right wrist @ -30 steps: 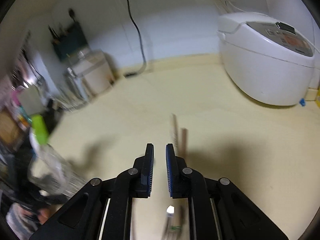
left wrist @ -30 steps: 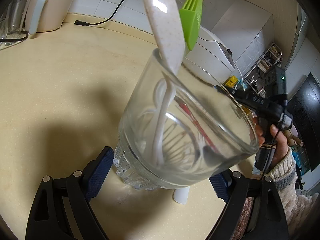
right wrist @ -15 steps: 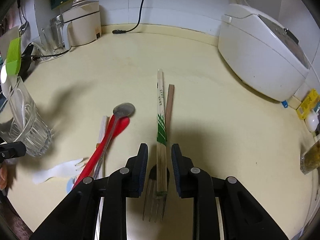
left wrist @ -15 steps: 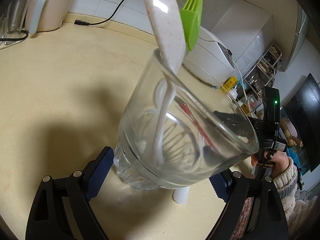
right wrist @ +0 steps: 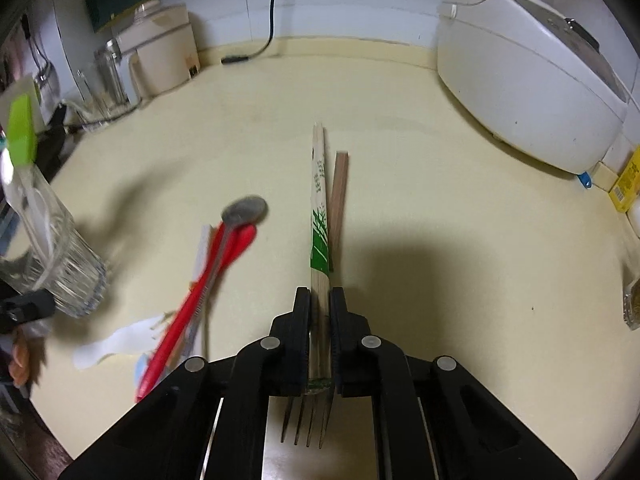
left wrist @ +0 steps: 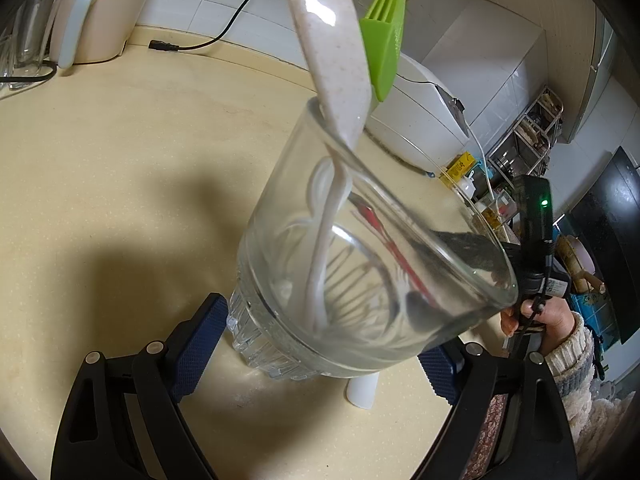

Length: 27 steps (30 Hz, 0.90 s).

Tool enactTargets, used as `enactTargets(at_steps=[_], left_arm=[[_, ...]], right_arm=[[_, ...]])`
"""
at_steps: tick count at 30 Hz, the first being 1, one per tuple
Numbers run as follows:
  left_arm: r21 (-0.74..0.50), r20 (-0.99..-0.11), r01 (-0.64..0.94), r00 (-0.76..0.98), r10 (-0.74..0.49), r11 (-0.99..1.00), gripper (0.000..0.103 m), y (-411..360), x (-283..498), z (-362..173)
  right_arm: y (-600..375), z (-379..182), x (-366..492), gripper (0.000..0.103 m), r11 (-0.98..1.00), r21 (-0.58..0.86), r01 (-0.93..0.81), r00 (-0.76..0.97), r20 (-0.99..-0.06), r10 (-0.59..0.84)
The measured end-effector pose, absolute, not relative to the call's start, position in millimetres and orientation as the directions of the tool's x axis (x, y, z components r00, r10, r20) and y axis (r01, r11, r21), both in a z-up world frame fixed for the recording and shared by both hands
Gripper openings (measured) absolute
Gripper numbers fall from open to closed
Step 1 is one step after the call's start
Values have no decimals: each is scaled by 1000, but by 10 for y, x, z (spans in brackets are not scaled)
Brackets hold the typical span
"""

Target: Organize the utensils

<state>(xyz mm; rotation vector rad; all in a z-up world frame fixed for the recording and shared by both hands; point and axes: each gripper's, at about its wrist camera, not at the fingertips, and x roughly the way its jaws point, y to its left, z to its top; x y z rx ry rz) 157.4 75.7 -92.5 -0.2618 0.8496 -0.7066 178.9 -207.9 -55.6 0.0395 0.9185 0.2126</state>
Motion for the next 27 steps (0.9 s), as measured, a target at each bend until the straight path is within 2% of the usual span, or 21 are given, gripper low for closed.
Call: enactTargets(at_steps=[4,9,15,21,27], left_arm=[[-478,-595,465,452,-664,745,91,765,1577,-923],[-478,-595,465,452,-664,745,91,763,1577,-924],[-478,-595,465,452,-664,745,91,764,1577,-924],[-478,-595,465,453,-664,745,91,765,1578,-924],[-479,-595,465,453,-664,745,91,759,1577,-925]], right_arm=[[-2174,-447,1722,8,962,204,-183,622,-733,274],[-2389,-368,1652,7,865,442,-238,612,-624,487],[-2552,-381,1647,7,734,628,-258,591,-498,634],[-2676,-442,1719,7,577,775,-258,561,-366,742],[-2749,-514,1802,7,460,856,-238,538,-278,796]])
